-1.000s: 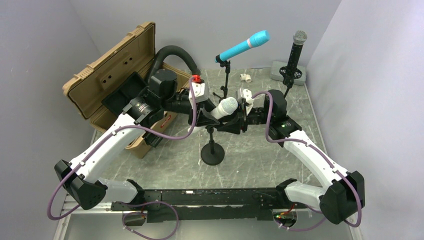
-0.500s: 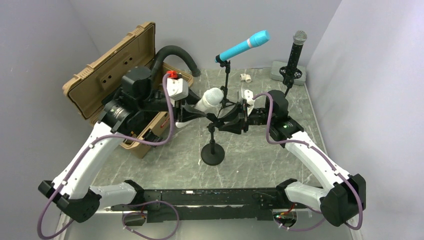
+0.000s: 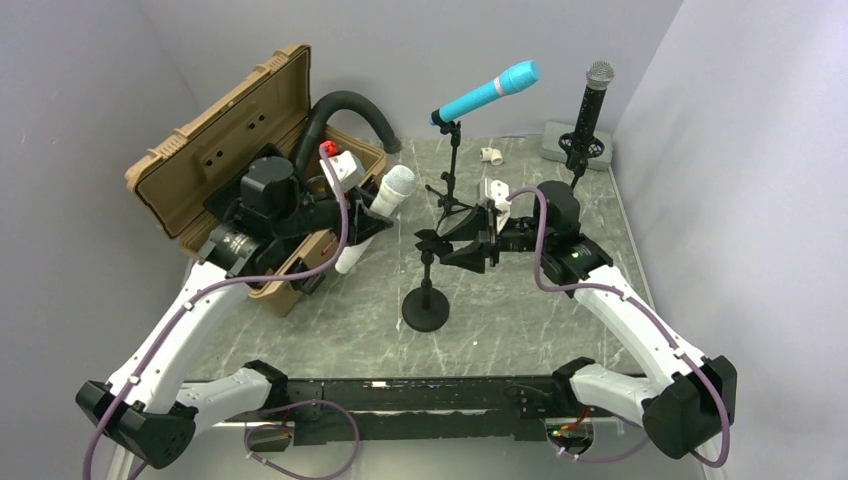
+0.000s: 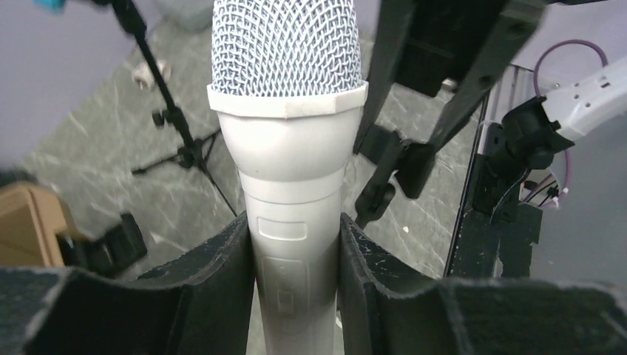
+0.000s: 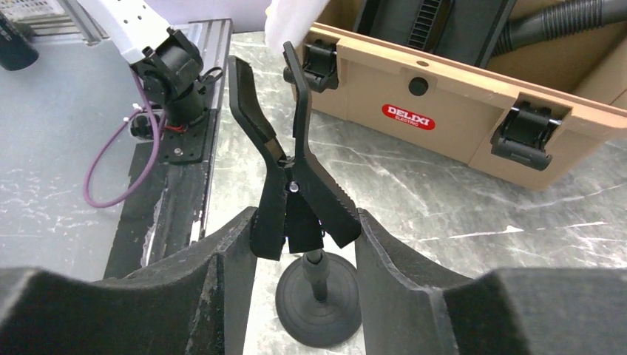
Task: Remove the microphone from the stand
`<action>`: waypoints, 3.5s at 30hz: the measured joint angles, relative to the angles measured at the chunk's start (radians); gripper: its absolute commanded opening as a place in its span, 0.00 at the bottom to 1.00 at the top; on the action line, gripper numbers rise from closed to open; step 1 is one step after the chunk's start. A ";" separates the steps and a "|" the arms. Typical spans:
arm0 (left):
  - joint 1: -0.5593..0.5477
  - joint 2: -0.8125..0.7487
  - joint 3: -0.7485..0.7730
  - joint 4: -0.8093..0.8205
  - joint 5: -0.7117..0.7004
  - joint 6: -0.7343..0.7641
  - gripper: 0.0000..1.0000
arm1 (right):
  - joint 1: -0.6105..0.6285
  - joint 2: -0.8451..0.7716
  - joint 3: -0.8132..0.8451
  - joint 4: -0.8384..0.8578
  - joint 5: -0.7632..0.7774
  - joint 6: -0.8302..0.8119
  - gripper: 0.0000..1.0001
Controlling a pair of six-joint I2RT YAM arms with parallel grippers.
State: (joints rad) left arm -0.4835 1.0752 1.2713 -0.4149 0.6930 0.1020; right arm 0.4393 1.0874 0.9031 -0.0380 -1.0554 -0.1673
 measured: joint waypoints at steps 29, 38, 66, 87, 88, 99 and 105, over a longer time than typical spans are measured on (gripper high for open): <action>0.046 0.203 -0.492 0.161 -0.284 -0.628 0.00 | -0.014 0.008 0.074 -0.129 0.030 -0.062 0.90; -0.040 0.292 -0.495 0.119 -0.422 -0.614 0.00 | -0.014 0.031 0.132 -0.171 0.024 -0.079 0.94; -0.145 0.443 -0.485 0.134 -0.647 -0.586 0.11 | 0.086 0.180 0.261 -0.210 0.007 -0.100 0.72; -0.156 0.461 -0.484 0.171 -0.665 -0.585 0.38 | 0.095 0.187 0.263 -0.225 0.039 -0.103 0.06; -0.156 0.461 -0.484 0.171 -0.665 -0.585 0.39 | 0.096 0.185 0.263 -0.228 0.043 -0.104 0.05; -0.156 0.461 -0.492 0.190 -0.664 -0.586 0.41 | 0.096 0.154 0.260 -0.257 0.076 -0.126 0.03; -0.169 0.461 -0.496 0.206 -0.664 -0.589 0.46 | 0.096 0.145 0.253 -0.259 0.080 -0.132 0.02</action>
State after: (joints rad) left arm -0.6521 1.5364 0.7757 -0.2092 0.0288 -0.4873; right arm 0.5350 1.2320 1.1564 -0.2970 -0.9749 -0.2993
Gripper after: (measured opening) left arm 0.430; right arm 0.432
